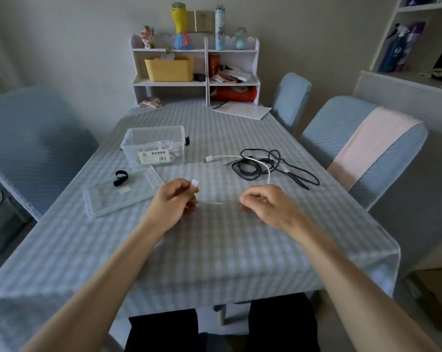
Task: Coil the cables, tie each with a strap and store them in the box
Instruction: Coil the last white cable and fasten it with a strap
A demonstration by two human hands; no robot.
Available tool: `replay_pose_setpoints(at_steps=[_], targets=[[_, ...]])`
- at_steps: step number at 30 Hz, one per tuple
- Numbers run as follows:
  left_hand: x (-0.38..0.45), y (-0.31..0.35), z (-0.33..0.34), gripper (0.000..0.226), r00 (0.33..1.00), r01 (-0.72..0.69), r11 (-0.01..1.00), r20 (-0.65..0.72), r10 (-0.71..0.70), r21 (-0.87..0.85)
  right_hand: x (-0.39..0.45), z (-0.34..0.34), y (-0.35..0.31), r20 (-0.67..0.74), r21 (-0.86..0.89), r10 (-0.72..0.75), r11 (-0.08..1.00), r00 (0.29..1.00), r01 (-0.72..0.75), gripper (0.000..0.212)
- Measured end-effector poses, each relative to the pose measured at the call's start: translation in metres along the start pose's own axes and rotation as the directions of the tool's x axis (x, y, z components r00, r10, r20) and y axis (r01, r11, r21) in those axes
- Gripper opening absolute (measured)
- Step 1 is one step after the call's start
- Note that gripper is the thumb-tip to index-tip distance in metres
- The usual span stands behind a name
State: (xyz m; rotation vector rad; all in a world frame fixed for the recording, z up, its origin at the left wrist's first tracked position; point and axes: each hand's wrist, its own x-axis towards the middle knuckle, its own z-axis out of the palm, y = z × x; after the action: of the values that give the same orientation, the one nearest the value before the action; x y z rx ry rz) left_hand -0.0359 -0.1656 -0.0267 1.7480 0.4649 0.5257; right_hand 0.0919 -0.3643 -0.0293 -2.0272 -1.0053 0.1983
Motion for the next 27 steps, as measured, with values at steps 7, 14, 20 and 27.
replay_pose_setpoints(at_steps=[7, 14, 20, 27], targets=[[0.001, -0.002, -0.028, 0.015, 0.982, -0.116, 0.912, -0.09, 0.164, 0.393, 0.016, 0.0, -0.007, -0.179, -0.208, 0.004, 0.977, 0.984, -0.042, 0.012], [0.035, 0.001, -0.036, 0.012, 0.998, -0.009, 0.867, -0.053, 0.041, 0.497, 0.057, 0.017, -0.01, -0.175, -0.244, -0.016, 0.969, 0.984, -0.027, 0.014], [0.065, -0.001, -0.04, 0.017, 0.994, -0.038, 0.768, -0.057, 0.096, 0.64, 0.098, 0.028, -0.005, -0.172, -0.207, -0.032, 0.978, 0.985, -0.005, 0.013], [0.078, -0.007, -0.03, 0.006, 0.954, -0.176, 0.787, -0.093, 0.284, 0.591, 0.147, 0.053, 0.0, -0.131, -0.352, -0.044, 0.936, 0.99, -0.005, 0.027]])
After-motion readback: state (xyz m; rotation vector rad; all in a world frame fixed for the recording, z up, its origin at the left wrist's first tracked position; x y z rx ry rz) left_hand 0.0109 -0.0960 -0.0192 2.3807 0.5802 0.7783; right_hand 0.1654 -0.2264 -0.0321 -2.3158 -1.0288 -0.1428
